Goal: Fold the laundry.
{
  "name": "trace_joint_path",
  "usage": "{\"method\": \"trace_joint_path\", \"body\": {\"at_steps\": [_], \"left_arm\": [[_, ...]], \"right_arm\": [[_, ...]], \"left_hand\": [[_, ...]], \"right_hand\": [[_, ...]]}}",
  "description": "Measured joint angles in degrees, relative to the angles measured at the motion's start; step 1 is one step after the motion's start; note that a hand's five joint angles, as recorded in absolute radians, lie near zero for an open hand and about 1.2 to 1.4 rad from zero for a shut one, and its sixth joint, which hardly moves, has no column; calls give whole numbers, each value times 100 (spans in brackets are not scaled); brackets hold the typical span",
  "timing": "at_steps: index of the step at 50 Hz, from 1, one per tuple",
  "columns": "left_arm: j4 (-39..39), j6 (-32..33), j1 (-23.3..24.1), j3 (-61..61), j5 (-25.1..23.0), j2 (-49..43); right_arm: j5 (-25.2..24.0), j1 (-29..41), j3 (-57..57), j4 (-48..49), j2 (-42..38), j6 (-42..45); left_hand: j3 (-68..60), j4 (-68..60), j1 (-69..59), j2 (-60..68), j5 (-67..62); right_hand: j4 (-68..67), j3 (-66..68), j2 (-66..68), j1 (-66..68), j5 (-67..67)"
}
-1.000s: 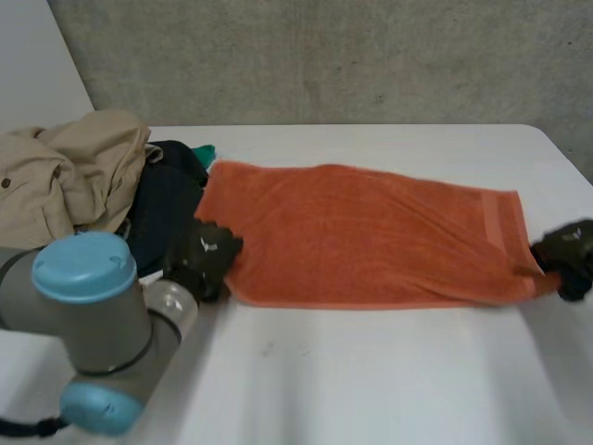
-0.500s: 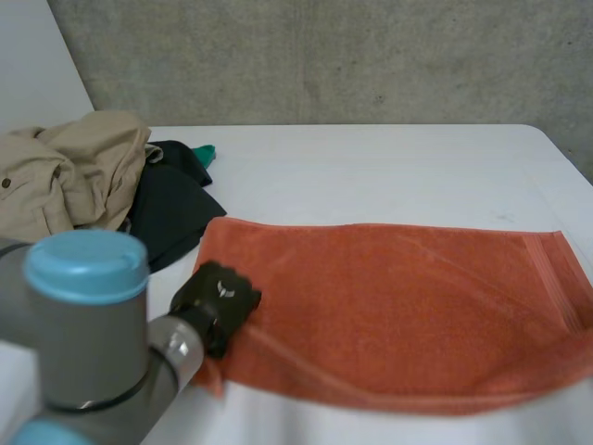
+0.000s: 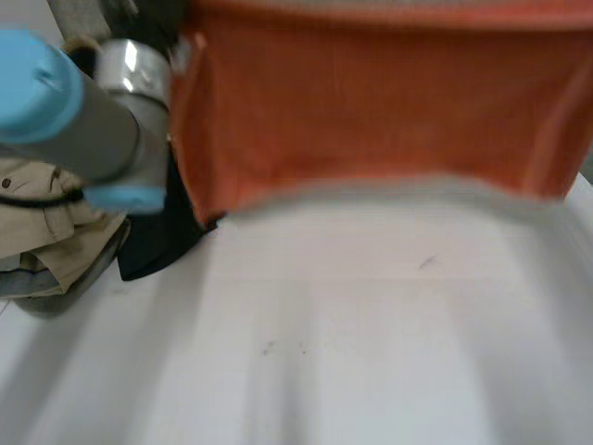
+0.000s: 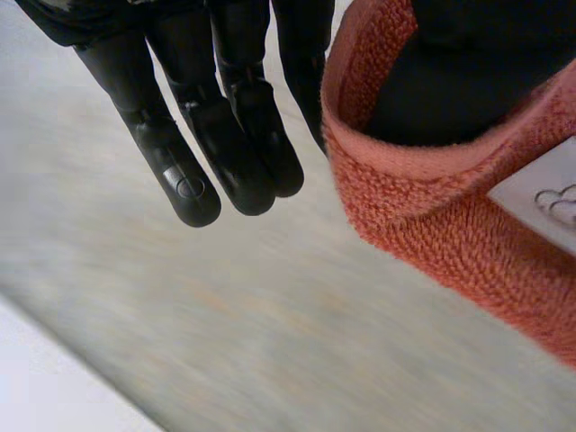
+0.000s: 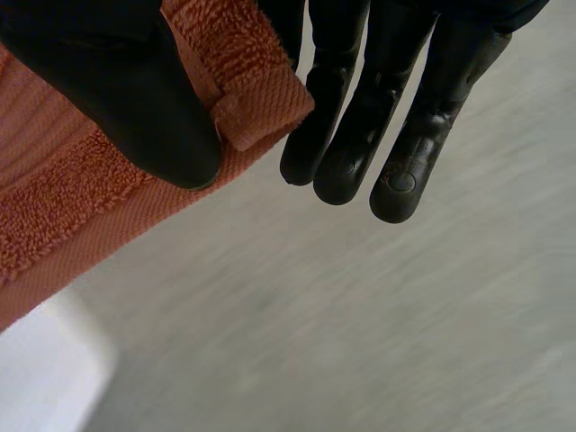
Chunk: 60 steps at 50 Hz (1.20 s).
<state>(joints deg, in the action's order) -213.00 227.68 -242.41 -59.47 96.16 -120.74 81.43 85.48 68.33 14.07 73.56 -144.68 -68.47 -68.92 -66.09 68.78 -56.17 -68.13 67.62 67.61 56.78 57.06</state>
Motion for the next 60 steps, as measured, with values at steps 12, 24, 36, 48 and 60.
{"method": "trace_joint_path", "body": {"at_steps": [12, 24, 36, 48, 60], "left_arm": [[438, -1241, -101, -1068, -291, 887], [1174, -1470, -17, -3370, -345, 829], [1143, -1470, 50, -4110, -374, 314], [1089, -1506, -140, -4265, -333, 280], [1049, -1618, -257, -4334, -290, 280]], "right_arm": [[-338, -93, 690, -36, 894, -562], [-610, -322, 1969, -1511, 217, 530], [-609, -1077, 2382, -1851, -556, 1534], [-842, -1368, 2326, -1784, -618, 1288], [-930, -1442, 2286, -1779, -605, 1171]], "left_hand": [[-1, 0, 0, 1, 0], [-2, 0, 0, 2, 0], [423, 471, 220, -447, 172], [3836, 3977, 3667, -3907, 3662], [3399, 3405, 3088, -3401, 3128]], "right_hand": [[0, 0, 0, 34, 0], [0, 29, 0, 34, 0], [0, 29, 0, 34, 0], [0, 29, 0, 88, 1], [0, 29, 0, 88, 0]]}}
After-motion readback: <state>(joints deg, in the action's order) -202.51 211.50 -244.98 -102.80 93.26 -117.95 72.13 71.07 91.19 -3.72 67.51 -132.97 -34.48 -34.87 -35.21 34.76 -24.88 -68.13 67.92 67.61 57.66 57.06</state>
